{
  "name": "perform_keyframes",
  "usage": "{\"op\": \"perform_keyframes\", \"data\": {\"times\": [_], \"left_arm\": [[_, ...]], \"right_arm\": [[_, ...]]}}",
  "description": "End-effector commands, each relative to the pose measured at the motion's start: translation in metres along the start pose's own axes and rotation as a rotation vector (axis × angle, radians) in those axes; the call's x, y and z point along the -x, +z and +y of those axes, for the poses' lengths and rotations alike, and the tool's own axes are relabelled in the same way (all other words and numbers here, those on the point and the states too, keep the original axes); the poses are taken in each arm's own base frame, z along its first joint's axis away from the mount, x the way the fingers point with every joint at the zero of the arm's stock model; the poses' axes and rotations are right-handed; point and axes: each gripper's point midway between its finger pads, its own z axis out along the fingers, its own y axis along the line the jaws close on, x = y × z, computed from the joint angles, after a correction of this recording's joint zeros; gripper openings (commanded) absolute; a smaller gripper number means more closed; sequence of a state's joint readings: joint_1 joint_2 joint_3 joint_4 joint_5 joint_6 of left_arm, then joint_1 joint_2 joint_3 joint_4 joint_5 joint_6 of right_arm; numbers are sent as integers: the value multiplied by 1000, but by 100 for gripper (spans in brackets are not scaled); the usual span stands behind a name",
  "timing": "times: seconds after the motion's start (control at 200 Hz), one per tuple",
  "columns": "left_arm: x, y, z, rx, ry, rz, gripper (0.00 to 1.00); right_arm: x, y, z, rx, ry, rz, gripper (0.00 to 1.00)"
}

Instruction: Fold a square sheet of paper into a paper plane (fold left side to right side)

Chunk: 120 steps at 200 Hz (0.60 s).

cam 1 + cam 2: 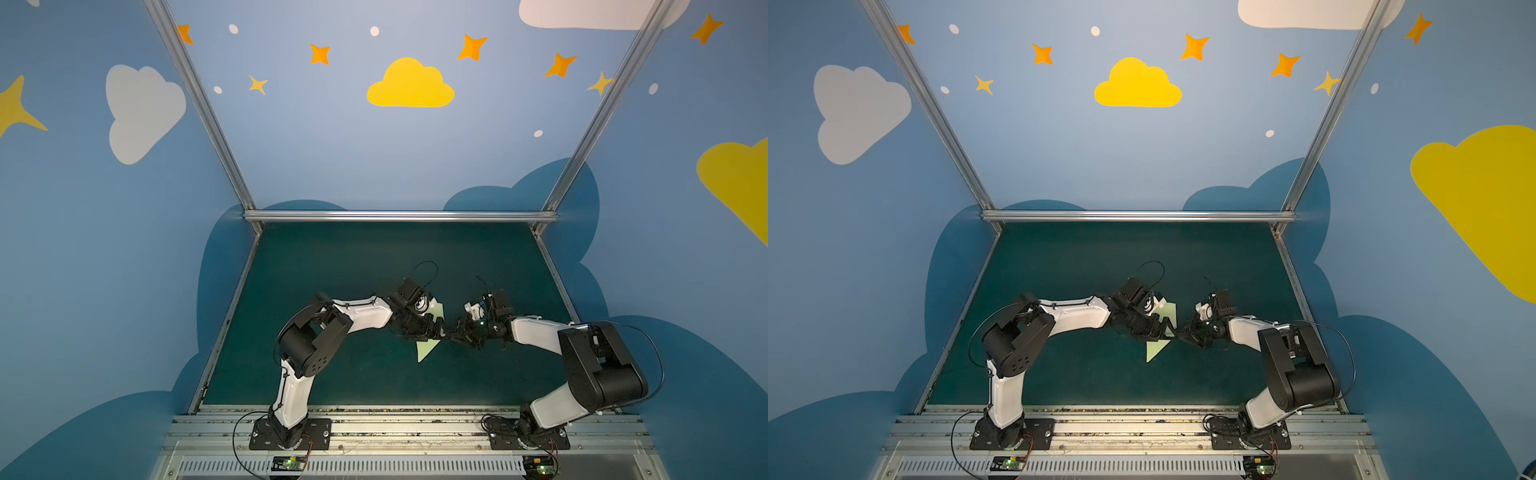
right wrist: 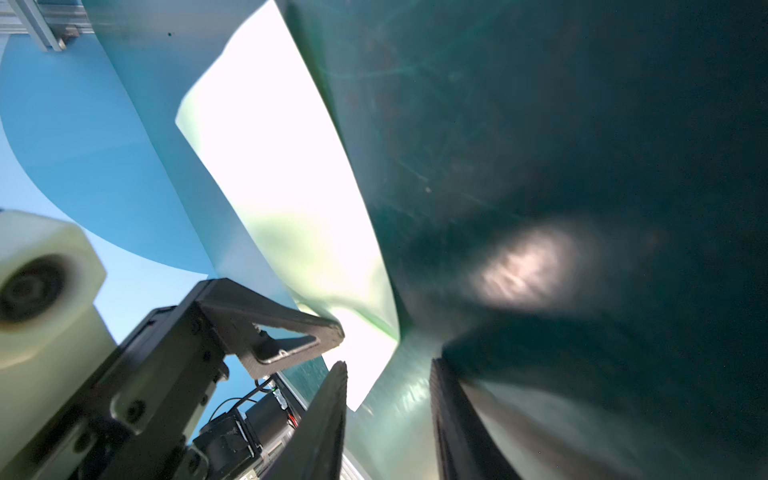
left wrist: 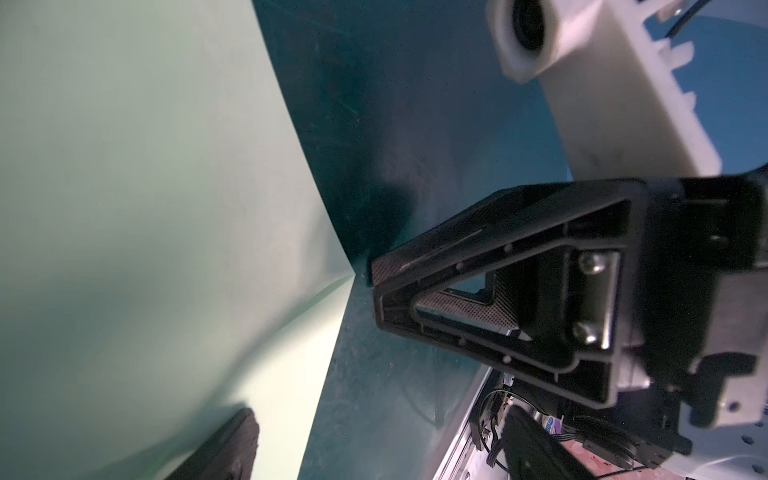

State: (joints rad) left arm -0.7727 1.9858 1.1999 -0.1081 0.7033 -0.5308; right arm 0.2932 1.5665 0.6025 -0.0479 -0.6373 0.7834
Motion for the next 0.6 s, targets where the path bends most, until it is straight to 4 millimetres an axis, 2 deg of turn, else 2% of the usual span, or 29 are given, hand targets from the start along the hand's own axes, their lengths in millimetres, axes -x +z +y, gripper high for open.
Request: {"op": "perform_keyframes", "data": {"times": [0.0,0.205,0.491,0.596], "left_arm": [[-8,-2,12,36,-16,18,93],[-7,-3,11,30,-16,16,93],[1,-14,1,8,-4,2,92],[8,-27,-8,-4,8,-26,93]], "right_arm": [[6,6,-1,-18,7,-17,33],[7,14,-1,-20,14,-4,28],[3,16,-1,-19,10,1,0],[0,11,1,-18,8,-12,0]]}}
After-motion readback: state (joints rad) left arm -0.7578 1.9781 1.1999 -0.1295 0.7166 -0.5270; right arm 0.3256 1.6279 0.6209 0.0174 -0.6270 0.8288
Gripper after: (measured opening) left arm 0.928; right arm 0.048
